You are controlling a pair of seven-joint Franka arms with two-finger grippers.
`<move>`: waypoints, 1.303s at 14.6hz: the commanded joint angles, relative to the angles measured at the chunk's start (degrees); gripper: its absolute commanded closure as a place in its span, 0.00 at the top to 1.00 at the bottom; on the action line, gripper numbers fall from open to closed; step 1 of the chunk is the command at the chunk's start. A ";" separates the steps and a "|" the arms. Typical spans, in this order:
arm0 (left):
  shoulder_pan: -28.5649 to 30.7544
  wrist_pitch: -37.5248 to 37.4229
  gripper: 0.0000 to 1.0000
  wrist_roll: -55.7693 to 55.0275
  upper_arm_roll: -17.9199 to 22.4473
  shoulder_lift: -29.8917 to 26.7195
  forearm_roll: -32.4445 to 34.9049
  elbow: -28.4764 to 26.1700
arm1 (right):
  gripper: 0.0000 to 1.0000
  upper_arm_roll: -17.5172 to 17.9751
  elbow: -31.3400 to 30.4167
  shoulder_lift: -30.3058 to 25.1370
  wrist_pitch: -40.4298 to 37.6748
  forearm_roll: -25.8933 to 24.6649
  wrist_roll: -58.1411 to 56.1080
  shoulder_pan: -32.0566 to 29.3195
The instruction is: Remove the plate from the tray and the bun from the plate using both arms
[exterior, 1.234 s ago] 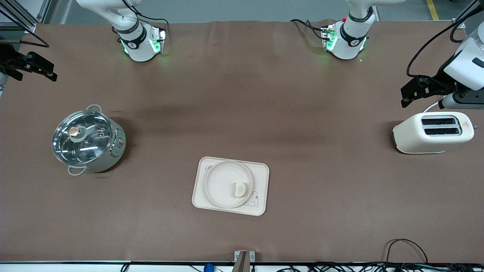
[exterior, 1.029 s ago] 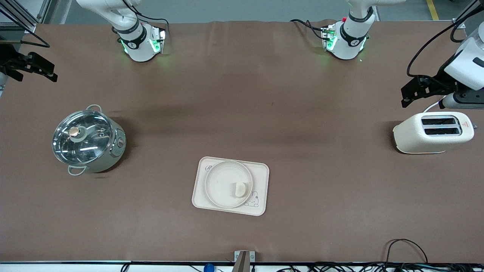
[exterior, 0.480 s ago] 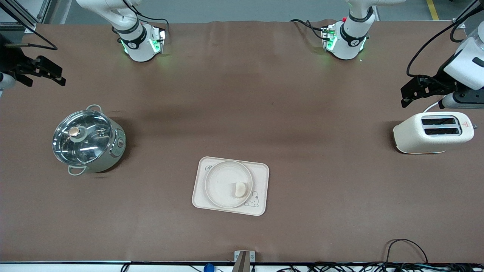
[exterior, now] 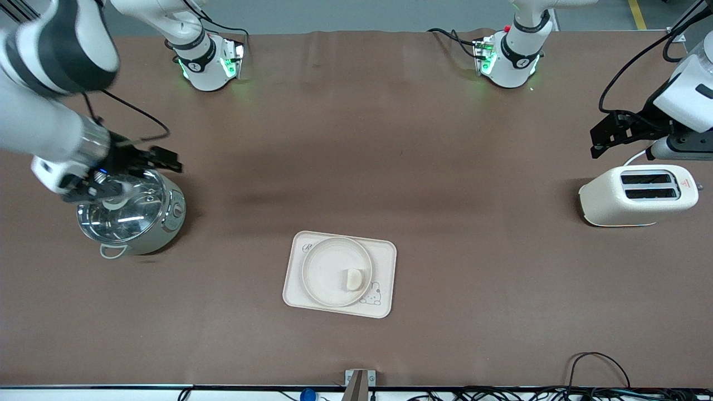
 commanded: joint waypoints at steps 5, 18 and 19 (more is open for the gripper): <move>0.11 -0.98 1.00 0.26 -0.18 -0.07 1.11 0.44 | 1.00 -0.38 4.02 17.63 18.02 16.07 5.47 8.71; 0.19 -0.98 1.00 0.26 -0.18 -0.07 1.11 0.35 | 0.87 -0.30 21.68 43.04 39.66 19.78 15.92 16.53; 0.19 -1.24 1.00 0.26 -0.18 -0.07 1.20 0.44 | 0.85 -0.30 23.43 44.45 39.94 19.78 16.54 16.71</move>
